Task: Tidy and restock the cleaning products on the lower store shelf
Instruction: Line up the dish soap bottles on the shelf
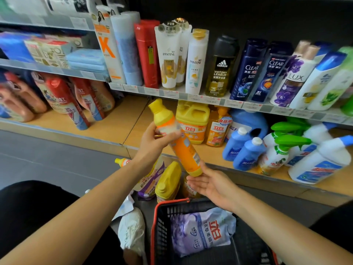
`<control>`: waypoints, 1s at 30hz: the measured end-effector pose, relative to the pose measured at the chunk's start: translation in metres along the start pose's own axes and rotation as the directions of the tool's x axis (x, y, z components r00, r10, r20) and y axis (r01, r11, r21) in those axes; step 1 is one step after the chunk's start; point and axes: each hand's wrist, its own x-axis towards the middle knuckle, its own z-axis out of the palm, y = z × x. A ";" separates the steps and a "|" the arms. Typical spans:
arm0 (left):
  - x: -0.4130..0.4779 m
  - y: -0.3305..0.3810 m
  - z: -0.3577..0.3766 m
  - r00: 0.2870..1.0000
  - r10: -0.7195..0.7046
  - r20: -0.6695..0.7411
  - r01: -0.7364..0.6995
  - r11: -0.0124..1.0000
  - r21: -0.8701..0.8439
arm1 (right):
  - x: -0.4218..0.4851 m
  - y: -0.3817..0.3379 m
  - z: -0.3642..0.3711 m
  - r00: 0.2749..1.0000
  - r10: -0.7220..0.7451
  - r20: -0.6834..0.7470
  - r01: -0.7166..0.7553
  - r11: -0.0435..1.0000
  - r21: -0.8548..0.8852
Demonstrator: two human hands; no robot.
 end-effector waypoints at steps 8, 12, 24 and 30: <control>-0.006 -0.013 0.005 0.975 -0.052 0.217 0.055 0.998 -0.006 | 0.003 0.005 0.003 0.997 0.066 -0.035 -0.071 0.983 -0.171; -0.008 -0.016 0.003 0.986 -0.020 0.166 0.012 0.999 0.051 | 0.006 0.005 0.003 0.996 0.081 -0.033 -0.087 0.940 -0.330; 0.055 -0.037 -0.077 0.938 -0.019 -0.347 0.099 0.972 0.215 | 0.089 -0.031 0.018 0.951 -0.310 -0.020 0.179 0.601 -0.779; 0.110 -0.081 -0.103 0.937 -0.015 -0.349 0.137 0.935 0.327 | 0.179 -0.057 0.064 0.873 -0.488 -0.020 0.231 0.450 -0.863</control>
